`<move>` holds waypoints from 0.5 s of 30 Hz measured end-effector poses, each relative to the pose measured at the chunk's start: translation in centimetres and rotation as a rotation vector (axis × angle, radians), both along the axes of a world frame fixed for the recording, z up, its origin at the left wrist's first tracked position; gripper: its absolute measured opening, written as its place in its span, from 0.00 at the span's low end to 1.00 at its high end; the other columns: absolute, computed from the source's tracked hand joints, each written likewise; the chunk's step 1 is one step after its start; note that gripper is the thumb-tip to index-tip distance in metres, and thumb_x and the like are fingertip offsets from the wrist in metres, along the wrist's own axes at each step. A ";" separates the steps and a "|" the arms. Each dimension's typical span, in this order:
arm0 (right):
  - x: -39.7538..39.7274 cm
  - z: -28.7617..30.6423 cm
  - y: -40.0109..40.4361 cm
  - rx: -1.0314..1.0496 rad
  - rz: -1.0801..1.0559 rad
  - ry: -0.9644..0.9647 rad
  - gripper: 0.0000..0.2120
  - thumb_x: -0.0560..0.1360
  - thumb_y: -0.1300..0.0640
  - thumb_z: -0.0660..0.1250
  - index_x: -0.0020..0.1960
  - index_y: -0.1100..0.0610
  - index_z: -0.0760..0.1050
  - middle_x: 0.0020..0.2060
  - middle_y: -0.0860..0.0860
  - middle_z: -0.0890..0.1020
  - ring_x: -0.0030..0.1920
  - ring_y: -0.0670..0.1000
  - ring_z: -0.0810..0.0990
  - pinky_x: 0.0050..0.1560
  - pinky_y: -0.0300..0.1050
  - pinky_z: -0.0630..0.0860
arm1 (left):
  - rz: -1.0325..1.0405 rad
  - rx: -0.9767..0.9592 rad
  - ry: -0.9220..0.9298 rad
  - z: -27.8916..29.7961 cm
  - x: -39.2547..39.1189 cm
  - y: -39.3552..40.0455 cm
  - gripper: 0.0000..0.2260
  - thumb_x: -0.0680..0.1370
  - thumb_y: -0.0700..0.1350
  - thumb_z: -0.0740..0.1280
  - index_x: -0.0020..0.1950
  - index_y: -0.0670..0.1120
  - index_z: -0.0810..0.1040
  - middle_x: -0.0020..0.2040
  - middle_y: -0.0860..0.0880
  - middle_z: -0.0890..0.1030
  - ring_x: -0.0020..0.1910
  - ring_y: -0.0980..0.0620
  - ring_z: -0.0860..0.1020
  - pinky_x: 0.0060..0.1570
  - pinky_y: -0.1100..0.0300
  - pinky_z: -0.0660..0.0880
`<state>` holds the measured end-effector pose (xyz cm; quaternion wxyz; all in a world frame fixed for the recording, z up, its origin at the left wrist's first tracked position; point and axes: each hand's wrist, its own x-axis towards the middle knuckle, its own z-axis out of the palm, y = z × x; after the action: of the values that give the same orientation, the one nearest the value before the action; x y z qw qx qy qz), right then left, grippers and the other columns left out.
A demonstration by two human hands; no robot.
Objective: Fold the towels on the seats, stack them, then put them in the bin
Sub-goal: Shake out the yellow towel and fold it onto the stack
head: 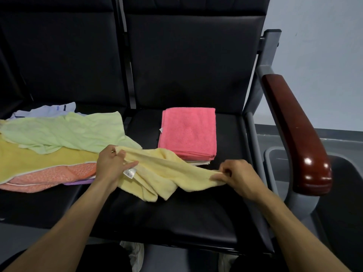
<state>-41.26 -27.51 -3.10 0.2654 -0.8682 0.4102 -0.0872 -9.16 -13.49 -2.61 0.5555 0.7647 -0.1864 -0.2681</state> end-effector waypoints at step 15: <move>-1.1 1.1 0.3 0.074 -0.121 -0.262 0.05 0.76 0.57 0.72 0.41 0.51 0.82 0.41 0.46 0.79 0.42 0.45 0.79 0.43 0.38 0.74 | 0.026 0.061 -0.023 -0.9 1.5 0.3 0.08 0.84 0.38 0.62 0.53 0.32 0.70 0.48 0.42 0.72 0.44 0.41 0.86 0.47 0.54 0.84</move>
<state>-42.34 -27.20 -2.02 0.3428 -0.8127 0.4264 -0.2005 -7.64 -13.20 -3.49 0.5333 0.7866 -0.1746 -0.2575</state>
